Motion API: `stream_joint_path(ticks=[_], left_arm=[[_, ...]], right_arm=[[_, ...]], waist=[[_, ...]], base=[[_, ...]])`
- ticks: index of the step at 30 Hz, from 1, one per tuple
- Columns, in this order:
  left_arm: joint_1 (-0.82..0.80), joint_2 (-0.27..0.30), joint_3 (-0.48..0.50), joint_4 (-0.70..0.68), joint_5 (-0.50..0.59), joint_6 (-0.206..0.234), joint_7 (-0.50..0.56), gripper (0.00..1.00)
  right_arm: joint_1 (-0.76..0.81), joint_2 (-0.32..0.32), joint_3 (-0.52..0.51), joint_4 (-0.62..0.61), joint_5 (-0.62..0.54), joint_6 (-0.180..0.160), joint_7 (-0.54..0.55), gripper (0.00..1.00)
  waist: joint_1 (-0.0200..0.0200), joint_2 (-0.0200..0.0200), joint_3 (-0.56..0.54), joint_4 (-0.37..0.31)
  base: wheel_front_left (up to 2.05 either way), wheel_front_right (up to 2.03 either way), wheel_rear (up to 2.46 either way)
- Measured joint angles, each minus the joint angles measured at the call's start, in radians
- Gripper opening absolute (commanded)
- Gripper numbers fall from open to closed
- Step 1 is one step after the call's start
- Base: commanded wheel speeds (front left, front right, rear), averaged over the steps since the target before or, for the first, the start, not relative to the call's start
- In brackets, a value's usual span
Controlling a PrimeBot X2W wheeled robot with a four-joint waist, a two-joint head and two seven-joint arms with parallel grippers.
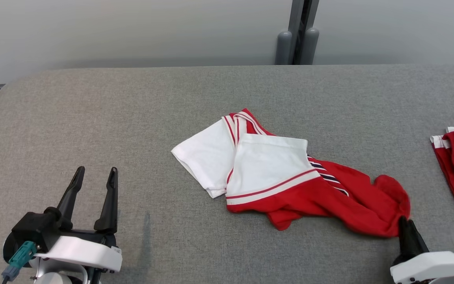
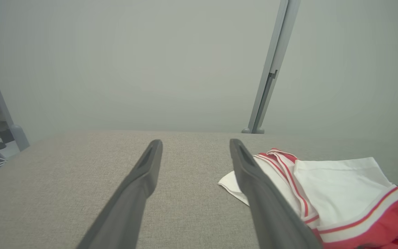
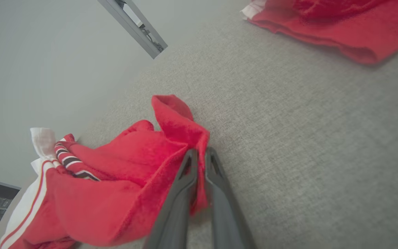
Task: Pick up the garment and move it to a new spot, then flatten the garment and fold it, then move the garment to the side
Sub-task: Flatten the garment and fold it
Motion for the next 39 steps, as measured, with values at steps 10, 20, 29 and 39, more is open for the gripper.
stream_joint_path(ticks=[10, 20, 29, 39], left_arm=[[0.019, 0.016, 0.015, -0.021, 0.0, 0.022, 0.003, 1.0], [0.044, 0.023, 0.036, -0.054, 0.0, 0.063, -0.002, 1.0], [0.088, 0.021, 0.028, -0.078, 0.005, 0.088, 0.003, 1.0], [0.126, 0.024, 0.017, -0.084, 0.006, 0.1, 0.016, 1.0]], right_arm=[[0.026, -0.027, -0.025, -0.052, -0.045, 0.0, -0.133, 1.0], [0.042, -0.031, -0.045, -0.39, -0.314, 0.0, -0.144, 1.0], [0.087, -0.012, 0.058, -0.506, -0.482, 0.0, -0.049, 1.0], [0.169, -0.002, 0.05, -0.491, -0.511, 0.0, -0.006, 1.0]], waist=[[0.0, 0.0, -0.028, -0.013], [0.0, 0.0, -0.056, -0.032], [0.0, 0.0, -0.09, -0.032], [-0.0001, 0.0, -0.119, -0.013]], base=[[0.0, 0.0, 0.0], [0.0, 0.0, 0.0], [0.0, 0.0, 0.0], [0.0, 0.0, 0.0]])
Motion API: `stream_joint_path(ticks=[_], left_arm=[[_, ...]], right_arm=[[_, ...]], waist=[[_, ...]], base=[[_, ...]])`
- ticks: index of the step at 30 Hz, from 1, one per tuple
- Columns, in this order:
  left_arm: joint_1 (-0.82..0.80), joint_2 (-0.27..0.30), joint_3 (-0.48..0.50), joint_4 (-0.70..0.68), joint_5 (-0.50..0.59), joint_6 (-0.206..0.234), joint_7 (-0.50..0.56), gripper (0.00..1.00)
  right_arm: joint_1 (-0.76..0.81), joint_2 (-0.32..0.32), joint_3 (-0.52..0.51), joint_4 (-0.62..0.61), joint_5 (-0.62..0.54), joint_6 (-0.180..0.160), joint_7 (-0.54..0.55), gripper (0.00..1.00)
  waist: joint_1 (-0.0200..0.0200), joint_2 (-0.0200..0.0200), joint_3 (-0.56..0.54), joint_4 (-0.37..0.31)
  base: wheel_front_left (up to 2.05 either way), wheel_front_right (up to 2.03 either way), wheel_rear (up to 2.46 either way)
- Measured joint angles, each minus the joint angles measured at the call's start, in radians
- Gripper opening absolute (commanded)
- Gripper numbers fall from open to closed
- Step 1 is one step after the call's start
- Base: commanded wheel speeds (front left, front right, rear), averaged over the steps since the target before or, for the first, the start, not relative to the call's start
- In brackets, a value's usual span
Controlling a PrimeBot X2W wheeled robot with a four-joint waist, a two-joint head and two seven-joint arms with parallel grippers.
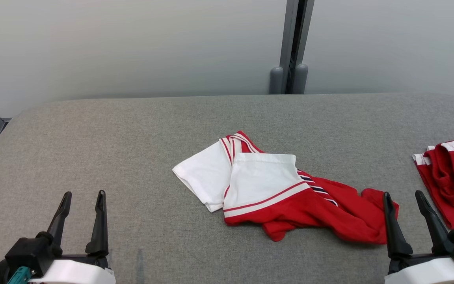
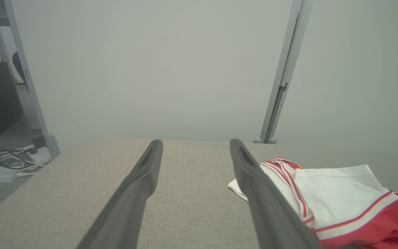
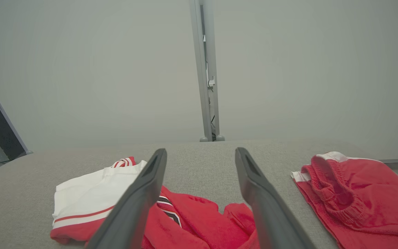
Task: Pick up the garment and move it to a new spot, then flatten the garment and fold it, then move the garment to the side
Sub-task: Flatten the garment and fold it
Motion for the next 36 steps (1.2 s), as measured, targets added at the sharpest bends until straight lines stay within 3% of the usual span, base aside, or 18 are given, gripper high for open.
stream_joint_path(ticks=[11, 21, 30, 36], left_arm=[[-0.003, 0.007, -0.017, -0.001, -0.003, 0.0, 0.022, 1.0], [-0.221, -0.012, -0.123, 0.018, 0.004, -0.095, 0.109, 1.0], [-0.493, -0.147, -0.332, 0.182, 0.002, -0.238, 0.313, 1.0], [-0.623, -0.225, -0.417, 0.348, -0.035, -0.281, 0.401, 1.0]], right_arm=[[0.011, 0.001, -0.006, 0.004, 0.018, 0.0, 0.008, 1.0], [-0.003, 0.001, -0.003, -0.003, 0.026, 0.0, 0.017, 1.0], [-0.042, 0.002, 0.029, -0.003, 0.025, 0.0, 0.021, 1.0], [-0.077, 0.002, 0.056, 0.013, 0.031, 0.0, 0.008, 1.0]], waist=[[0.0, 0.0, 0.004, 0.005], [0.0, 0.0, 0.04, -0.005], [0.0, 0.0, 0.097, -0.059], [0.0, 0.0, 0.147, -0.105]], base=[[0.0, 0.0, 0.0], [0.0, 0.0, 0.0], [0.0, 0.0, 0.0], [0.0, 0.0, 0.0]])
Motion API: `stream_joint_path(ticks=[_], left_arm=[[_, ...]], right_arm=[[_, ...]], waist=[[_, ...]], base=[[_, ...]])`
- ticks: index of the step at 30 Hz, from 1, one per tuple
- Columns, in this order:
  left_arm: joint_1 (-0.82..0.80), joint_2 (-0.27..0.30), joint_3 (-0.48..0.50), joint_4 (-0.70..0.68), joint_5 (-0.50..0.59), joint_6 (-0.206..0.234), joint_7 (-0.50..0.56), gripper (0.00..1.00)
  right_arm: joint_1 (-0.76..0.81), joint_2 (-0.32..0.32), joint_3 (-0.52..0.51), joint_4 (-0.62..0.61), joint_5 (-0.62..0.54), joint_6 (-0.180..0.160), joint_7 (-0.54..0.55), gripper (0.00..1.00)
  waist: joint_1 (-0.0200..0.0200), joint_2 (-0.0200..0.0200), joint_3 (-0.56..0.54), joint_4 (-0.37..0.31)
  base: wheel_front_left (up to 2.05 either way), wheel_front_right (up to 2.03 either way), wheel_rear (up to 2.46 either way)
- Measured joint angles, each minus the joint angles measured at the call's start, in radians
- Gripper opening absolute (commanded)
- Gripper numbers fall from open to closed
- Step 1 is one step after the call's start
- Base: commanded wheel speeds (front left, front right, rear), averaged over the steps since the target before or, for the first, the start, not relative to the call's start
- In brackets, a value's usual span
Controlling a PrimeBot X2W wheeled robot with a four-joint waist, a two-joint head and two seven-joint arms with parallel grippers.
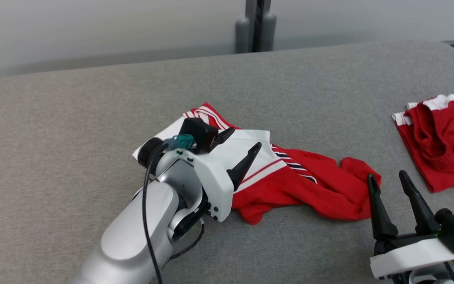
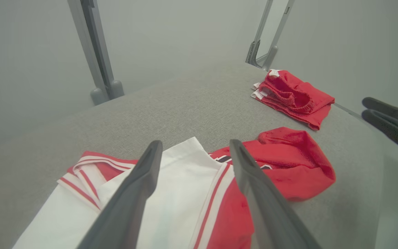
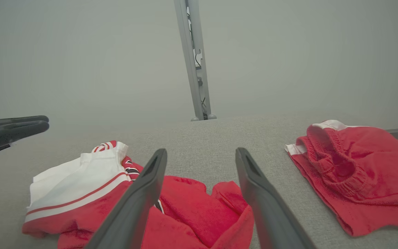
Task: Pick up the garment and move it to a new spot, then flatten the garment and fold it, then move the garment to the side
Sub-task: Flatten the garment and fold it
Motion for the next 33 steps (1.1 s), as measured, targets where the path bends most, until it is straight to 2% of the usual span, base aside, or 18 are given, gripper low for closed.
stream_joint_path(ticks=[10, 16, 18, 21, 22, 24, 27, 33], left_arm=[[-0.204, -0.046, -0.078, 0.278, -0.077, -0.018, 0.063, 1.0], [-0.282, -0.049, -0.125, 0.378, -0.138, -0.021, 0.065, 1.0], [-0.287, -0.049, -0.15, 0.38, -0.174, -0.022, 0.083, 0.67], [-0.294, -0.05, -0.194, 0.379, -0.214, -0.024, 0.104, 0.44], [-0.297, -0.05, -0.208, 0.381, -0.227, -0.024, 0.12, 0.25], [-0.301, -0.05, -0.241, 0.393, -0.244, -0.024, 0.158, 0.0], [-0.302, -0.05, -0.284, 0.407, -0.26, -0.025, 0.192, 0.0], [-0.332, -0.05, -0.318, 0.443, -0.235, -0.025, 0.136, 0.0]], right_arm=[[-0.07, 0.0, 0.039, 0.053, 0.021, 0.0, -0.047, 1.0], [-0.087, 0.0, 0.052, 0.09, 0.037, 0.0, -0.074, 1.0], [-0.096, 0.0, 0.053, 0.097, 0.037, 0.0, -0.081, 1.0], [-0.103, 0.0, 0.057, 0.102, 0.04, 0.0, -0.082, 1.0], [-0.105, 0.0, 0.058, 0.104, 0.04, 0.0, -0.082, 1.0], [-0.112, 0.0, 0.059, 0.106, 0.04, 0.0, -0.086, 1.0], [-0.116, 0.0, 0.063, 0.111, 0.043, 0.0, -0.091, 1.0], [-0.116, 0.0, 0.054, 0.119, 0.047, 0.0, -0.099, 1.0]], waist=[[0.0, 0.0, 0.101, -0.075], [0.0, 0.0, 0.145, -0.109], [0.0, 0.0, 0.149, -0.11], [0.0, 0.0, 0.151, -0.11], [0.0, 0.0, 0.151, -0.11], [0.0, 0.0, 0.151, -0.111], [0.0, 0.0, 0.151, -0.115], [0.0, 0.0, 0.15, -0.118]], base=[[0.0, 0.0, 0.0], [0.0, 0.0, 0.0], [0.0, 0.0, 0.0], [0.0, 0.0, 0.0], [0.0, 0.0, 0.0], [0.0, 0.0, 0.0], [0.0, 0.0, 0.0], [0.0, 0.0, 0.0]])
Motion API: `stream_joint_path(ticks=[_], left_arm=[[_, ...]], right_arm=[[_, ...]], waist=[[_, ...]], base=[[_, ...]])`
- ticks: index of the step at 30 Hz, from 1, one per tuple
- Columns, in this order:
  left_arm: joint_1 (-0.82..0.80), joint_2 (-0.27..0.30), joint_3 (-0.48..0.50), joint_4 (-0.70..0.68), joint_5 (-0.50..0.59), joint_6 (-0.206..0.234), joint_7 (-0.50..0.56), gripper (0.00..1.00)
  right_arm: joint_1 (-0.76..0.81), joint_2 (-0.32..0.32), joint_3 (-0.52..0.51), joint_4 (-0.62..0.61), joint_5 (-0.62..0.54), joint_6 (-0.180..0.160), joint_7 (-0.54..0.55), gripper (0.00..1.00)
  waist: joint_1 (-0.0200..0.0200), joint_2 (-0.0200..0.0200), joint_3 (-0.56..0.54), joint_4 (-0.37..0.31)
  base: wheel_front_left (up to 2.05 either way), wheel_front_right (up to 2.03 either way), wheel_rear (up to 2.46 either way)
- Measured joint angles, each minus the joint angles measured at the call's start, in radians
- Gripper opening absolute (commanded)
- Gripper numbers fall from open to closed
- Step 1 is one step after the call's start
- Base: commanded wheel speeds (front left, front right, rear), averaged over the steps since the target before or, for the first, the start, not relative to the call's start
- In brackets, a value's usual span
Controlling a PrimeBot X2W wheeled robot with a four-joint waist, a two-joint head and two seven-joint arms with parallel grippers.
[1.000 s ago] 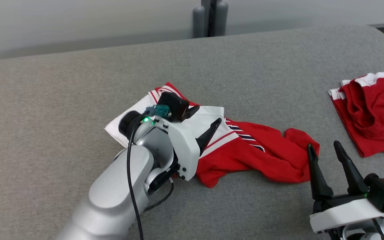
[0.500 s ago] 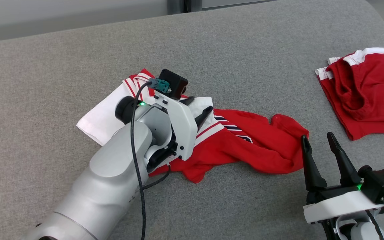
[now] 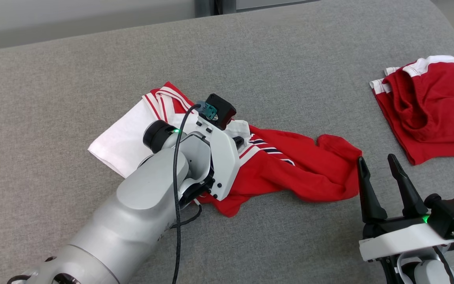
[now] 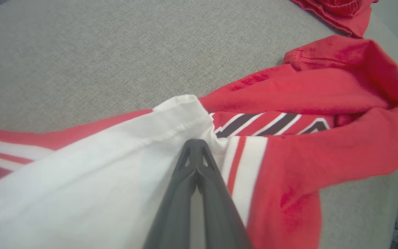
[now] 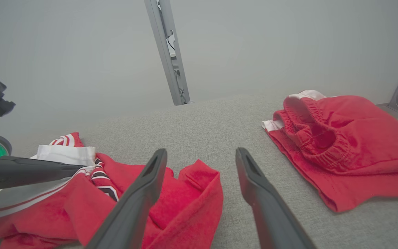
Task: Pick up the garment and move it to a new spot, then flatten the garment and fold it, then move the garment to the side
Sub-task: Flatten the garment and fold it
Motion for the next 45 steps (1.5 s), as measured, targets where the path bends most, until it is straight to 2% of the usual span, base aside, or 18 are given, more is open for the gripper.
stream_joint_path(ticks=[7, 16, 17, 18, 19, 27, 35, 40, 45], left_arm=[[-0.015, 0.001, 0.012, 0.008, 0.001, 0.0, -0.1, 0.0], [-0.006, 0.04, 0.071, -0.049, -0.005, 0.033, -0.249, 0.0], [0.003, 0.045, 0.088, -0.062, -0.012, 0.044, -0.278, 0.16], [0.014, 0.055, 0.099, -0.075, -0.016, 0.054, -0.304, 0.81], [0.026, 0.065, 0.112, -0.089, -0.018, 0.064, -0.326, 1.0], [0.138, 0.183, 0.265, -0.214, -0.065, 0.159, -0.525, 1.0], [0.325, 0.321, 0.458, -0.399, -0.055, 0.258, -0.581, 1.0], [0.5, 0.357, 0.596, -0.584, 0.029, 0.294, -0.582, 1.0], [0.63, 0.357, 0.654, -0.688, 0.087, 0.303, -0.582, 1.0]], right_arm=[[0.007, 0.0, -0.025, 0.003, -0.003, 0.0, -0.002, 1.0], [0.023, 0.0, -0.049, -0.023, -0.021, 0.0, 0.006, 1.0], [0.023, 0.0, -0.051, -0.025, -0.021, 0.0, 0.007, 1.0], [0.025, 0.0, -0.052, -0.028, -0.023, 0.0, 0.008, 1.0], [0.03, 0.0, -0.055, -0.031, -0.027, 0.0, 0.01, 1.0], [0.049, 0.0, -0.075, -0.054, -0.036, 0.0, 0.024, 1.0], [0.075, 0.0, -0.098, -0.074, -0.045, 0.0, 0.04, 1.0], [0.084, 0.0, -0.109, -0.089, -0.051, 0.0, 0.055, 1.0], [0.095, 0.0, -0.116, -0.096, -0.055, 0.0, 0.063, 1.0]], waist=[[0.0, 0.0, -0.02, 0.016], [0.0, 0.0, -0.058, 0.061], [0.0, 0.0, -0.063, 0.066], [0.0, 0.0, -0.069, 0.071], [0.0, 0.0, -0.075, 0.076], [0.0, 0.0, -0.112, 0.127], [0.0, 0.0, -0.144, 0.183], [0.0, 0.0, -0.165, 0.211], [0.0, 0.0, -0.18, 0.228]], base=[[0.0, 0.0, 0.0], [0.0, 0.0, 0.0], [0.0, 0.0, 0.0], [0.0, 0.0, 0.0], [0.0, 0.0, 0.0], [0.0, 0.0, 0.0], [0.0, 0.0, 0.0], [0.0, 0.0, 0.0], [0.0, 0.0, 0.0]])
